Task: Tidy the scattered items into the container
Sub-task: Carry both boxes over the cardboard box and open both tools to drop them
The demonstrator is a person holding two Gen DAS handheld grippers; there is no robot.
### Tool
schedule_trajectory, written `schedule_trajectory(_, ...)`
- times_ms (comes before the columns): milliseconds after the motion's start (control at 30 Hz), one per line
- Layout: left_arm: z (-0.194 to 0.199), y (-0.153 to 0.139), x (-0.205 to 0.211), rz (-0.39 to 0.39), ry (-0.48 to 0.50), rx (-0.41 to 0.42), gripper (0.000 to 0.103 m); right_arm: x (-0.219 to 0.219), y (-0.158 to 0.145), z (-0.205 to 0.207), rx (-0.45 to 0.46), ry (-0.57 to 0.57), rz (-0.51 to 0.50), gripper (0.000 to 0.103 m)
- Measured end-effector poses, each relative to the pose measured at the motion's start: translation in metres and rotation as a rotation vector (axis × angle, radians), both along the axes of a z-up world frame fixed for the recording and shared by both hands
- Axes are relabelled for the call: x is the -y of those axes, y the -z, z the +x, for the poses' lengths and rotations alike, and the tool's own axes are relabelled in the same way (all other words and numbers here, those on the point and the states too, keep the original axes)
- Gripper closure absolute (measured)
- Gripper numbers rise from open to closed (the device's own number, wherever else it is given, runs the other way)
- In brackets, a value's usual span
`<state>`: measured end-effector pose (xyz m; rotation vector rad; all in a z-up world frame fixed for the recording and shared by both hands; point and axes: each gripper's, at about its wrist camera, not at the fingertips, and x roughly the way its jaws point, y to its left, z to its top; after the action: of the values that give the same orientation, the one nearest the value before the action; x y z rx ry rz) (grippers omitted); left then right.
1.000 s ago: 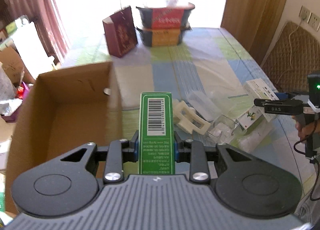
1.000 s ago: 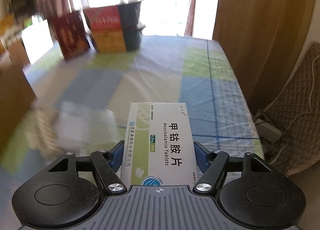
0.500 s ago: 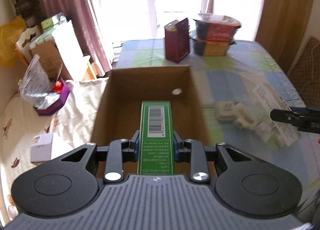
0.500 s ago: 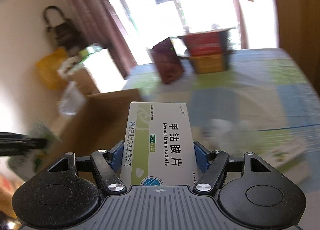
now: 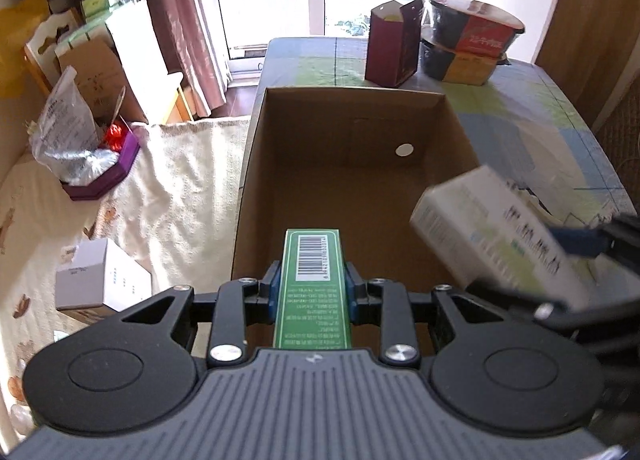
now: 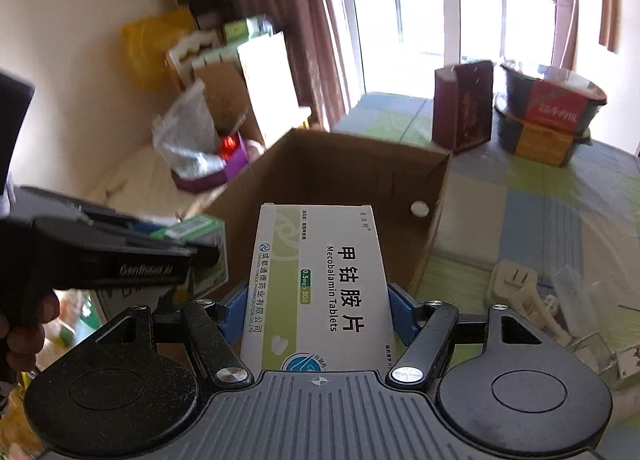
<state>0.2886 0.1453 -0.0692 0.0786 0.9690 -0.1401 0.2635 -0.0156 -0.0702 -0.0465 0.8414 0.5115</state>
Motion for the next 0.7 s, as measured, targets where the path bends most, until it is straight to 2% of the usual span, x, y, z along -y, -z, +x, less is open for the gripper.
schedule_trajectory(167, 0.01, 0.017, -0.009, -0.052, -0.015, -0.01, 0.077, -0.02, 0.024, 0.004, -0.007, -0.017, -0.085, 0.03)
schedule_trajectory(367, 0.015, 0.032, -0.015, -0.085, -0.028, -0.019, 0.077, -0.035, 0.036, -0.007, -0.006, -0.034, -0.137, 0.03)
schedule_trajectory(533, 0.018, 0.041, -0.014, -0.068, -0.018, -0.023, 0.077, -0.043, 0.047, -0.007, -0.007, -0.047, -0.178, 0.03)
schedule_trajectory(700, 0.02, 0.049, -0.012, -0.038, -0.001, -0.026, 0.075, -0.05, 0.056, -0.009, 0.002, -0.117, -0.214, 0.03)
